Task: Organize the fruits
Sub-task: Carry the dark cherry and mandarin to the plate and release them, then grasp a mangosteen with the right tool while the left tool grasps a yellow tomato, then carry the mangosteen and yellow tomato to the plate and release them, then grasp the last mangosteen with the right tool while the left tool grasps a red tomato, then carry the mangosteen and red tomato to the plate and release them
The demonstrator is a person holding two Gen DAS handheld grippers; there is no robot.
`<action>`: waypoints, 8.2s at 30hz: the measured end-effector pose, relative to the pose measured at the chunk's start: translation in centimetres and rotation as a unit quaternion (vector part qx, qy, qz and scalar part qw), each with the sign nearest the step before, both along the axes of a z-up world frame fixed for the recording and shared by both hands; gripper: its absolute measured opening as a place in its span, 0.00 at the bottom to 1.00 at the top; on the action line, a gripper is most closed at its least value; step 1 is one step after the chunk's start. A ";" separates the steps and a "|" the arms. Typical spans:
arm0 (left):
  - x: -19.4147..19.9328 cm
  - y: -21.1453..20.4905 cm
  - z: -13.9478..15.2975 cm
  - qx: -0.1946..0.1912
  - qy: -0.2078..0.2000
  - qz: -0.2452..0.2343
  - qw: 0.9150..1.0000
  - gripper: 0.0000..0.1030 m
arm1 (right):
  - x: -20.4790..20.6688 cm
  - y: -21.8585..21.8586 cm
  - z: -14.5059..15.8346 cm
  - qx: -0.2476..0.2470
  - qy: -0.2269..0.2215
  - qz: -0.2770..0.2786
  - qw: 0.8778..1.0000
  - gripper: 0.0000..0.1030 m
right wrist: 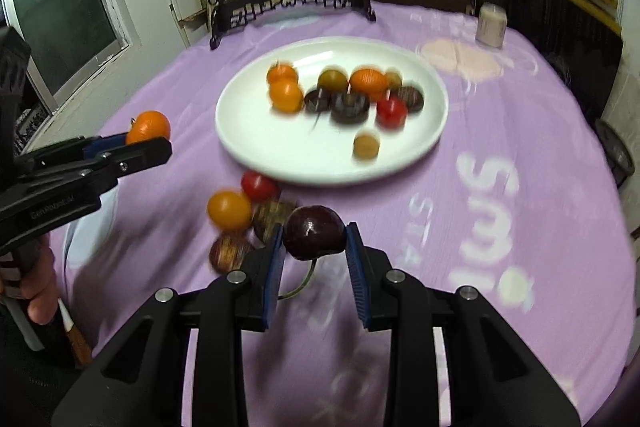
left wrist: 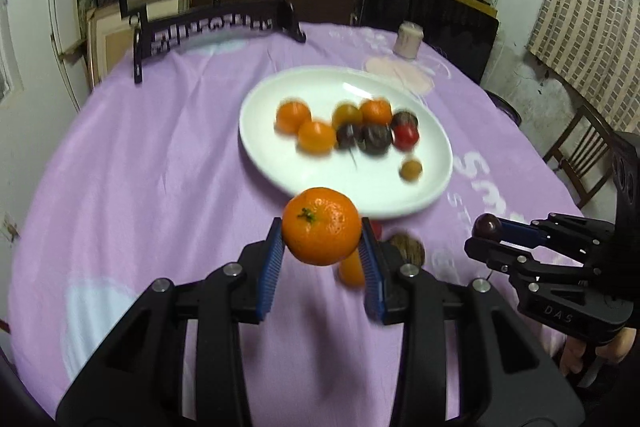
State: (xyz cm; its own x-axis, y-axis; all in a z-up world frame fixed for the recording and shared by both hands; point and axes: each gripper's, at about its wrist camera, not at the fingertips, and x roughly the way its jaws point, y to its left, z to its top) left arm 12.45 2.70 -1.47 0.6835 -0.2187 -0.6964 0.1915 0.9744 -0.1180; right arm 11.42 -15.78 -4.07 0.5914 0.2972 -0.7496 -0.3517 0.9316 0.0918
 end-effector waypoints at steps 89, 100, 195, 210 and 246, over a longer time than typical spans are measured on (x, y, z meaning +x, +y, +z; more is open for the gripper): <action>-4.0 0.6 -4.1 0.033 0.032 0.037 0.998 0.88 | -3.5 0.8 -5.0 -0.024 0.032 -0.013 0.999 0.39; 0.0 -4.5 -6.6 0.089 0.056 0.017 0.994 0.80 | -4.6 -5.0 -5.1 0.007 0.030 -0.051 0.998 0.39; -2.1 3.7 -3.9 -0.040 0.039 0.048 0.997 0.70 | 2.9 5.4 -5.9 -0.051 0.051 0.010 0.997 0.64; -0.9 -1.3 -4.2 0.001 0.058 0.008 0.998 0.70 | -0.9 -0.2 -4.7 -0.004 0.044 -0.010 0.999 0.41; 6.7 -1.6 1.4 0.003 0.023 0.011 1.000 0.31 | 2.6 1.8 1.2 0.012 -0.010 0.022 1.000 0.42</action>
State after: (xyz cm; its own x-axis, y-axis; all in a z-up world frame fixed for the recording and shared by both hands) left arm 19.13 1.13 -0.08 0.6555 -0.2004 -0.7281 0.1646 0.9789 -0.1212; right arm 14.03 -13.95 -2.88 0.5926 0.3414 -0.7296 -0.3945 0.9127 0.1066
